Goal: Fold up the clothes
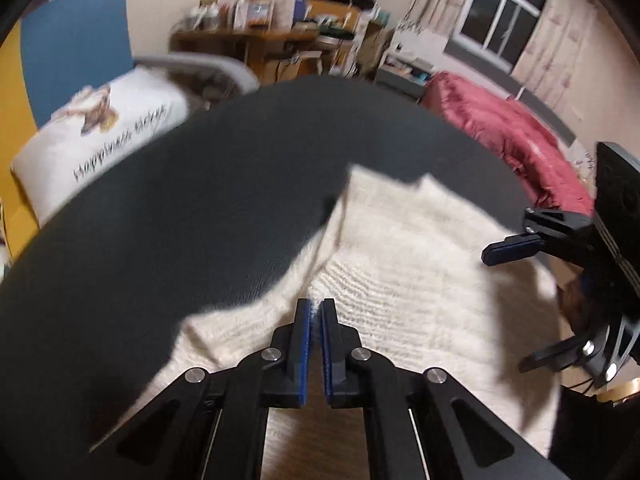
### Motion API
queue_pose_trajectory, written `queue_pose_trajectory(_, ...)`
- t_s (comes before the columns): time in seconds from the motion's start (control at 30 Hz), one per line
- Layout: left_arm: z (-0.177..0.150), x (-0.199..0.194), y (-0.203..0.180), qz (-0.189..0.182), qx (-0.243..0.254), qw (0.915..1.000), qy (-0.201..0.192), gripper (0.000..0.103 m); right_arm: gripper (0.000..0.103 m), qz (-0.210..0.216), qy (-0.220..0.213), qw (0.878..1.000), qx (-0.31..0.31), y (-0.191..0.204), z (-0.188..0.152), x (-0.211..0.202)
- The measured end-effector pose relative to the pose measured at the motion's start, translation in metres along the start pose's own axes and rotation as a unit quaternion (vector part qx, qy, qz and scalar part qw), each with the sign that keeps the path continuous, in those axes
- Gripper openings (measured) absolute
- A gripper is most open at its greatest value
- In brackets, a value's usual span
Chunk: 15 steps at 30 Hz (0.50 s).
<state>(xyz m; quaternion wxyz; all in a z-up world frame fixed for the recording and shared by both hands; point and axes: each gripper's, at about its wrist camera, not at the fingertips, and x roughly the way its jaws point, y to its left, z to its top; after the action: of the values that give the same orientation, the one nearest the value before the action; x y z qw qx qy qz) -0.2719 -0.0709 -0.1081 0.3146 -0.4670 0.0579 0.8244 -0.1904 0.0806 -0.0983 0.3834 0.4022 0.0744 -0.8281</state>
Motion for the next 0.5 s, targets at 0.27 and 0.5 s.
queue_pose_trajectory(0.27, 0.002, 0.005, -0.001, 0.014, -0.009, 0.9999, 0.002, 0.009, 0.084, 0.017, 0.006, 0.999, 0.047, -0.022, -0.014, 0.012)
queue_pose_trajectory(0.5, -0.019, -0.073, 0.022, 0.015, -0.1, 0.991, -0.088, 0.02, 0.084, 0.014, 0.032, 0.997, 0.071, -0.023, 0.003, 0.001)
